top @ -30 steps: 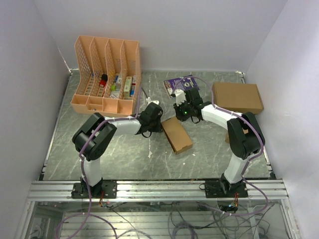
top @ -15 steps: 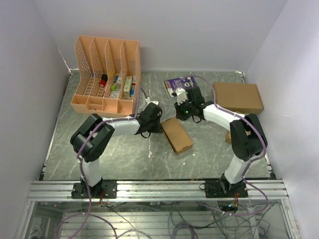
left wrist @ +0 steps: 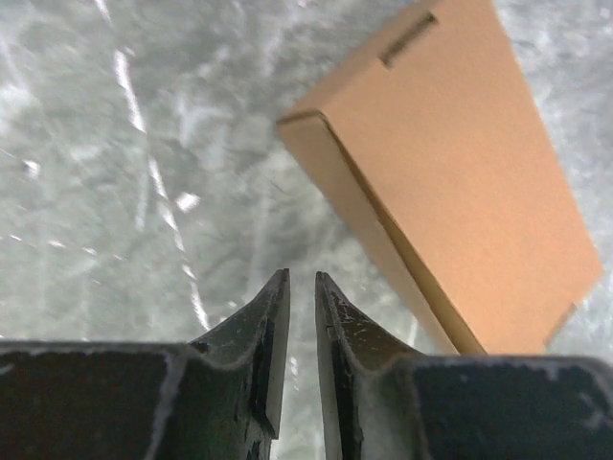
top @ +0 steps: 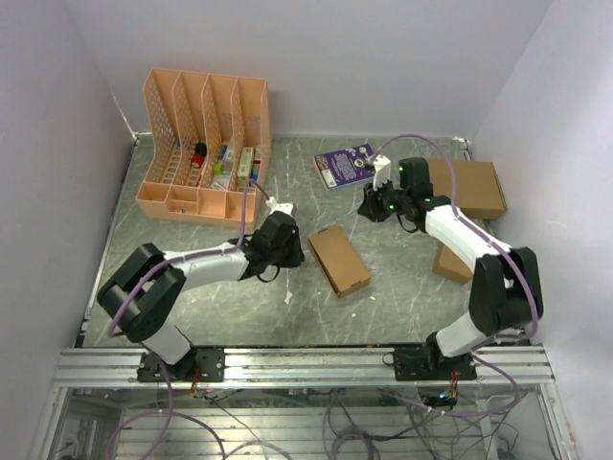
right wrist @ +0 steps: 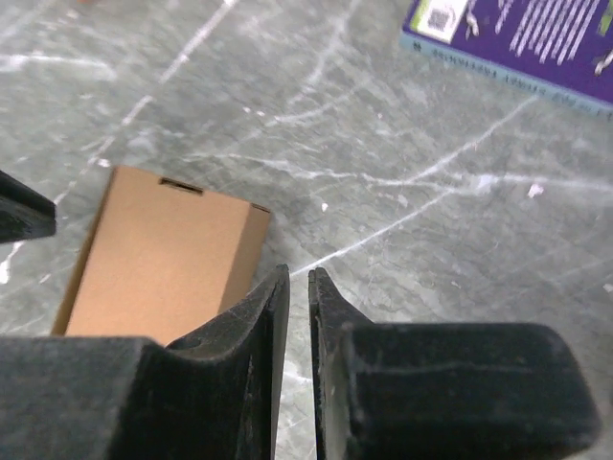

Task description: Fold the paper box

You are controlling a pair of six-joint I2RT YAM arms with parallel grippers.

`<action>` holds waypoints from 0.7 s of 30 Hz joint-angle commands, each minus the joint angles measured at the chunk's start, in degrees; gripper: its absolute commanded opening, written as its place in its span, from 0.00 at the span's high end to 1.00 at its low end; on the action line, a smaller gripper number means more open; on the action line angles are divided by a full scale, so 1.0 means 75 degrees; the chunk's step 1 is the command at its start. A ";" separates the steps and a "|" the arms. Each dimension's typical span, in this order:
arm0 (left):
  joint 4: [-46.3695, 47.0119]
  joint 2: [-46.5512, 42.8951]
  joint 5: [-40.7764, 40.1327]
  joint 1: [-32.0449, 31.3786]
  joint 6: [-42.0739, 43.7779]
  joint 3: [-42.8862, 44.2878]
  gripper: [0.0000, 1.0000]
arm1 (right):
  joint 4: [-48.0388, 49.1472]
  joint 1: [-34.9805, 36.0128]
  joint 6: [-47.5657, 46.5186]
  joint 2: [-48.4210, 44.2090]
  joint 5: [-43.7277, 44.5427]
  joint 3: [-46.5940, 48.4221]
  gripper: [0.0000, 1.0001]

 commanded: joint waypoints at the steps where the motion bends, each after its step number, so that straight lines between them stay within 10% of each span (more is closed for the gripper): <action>1: 0.0850 -0.0618 0.0296 -0.0596 -0.0504 -0.0437 0.73 | 0.0197 -0.0182 -0.0935 -0.1019 -0.1504 -0.0484 0.84; 21: 0.1887 -0.0791 -0.1305 -0.3045 -0.3629 -0.1667 0.78 | -0.1660 -0.0212 -0.2109 -0.2419 0.0046 -0.2233 0.79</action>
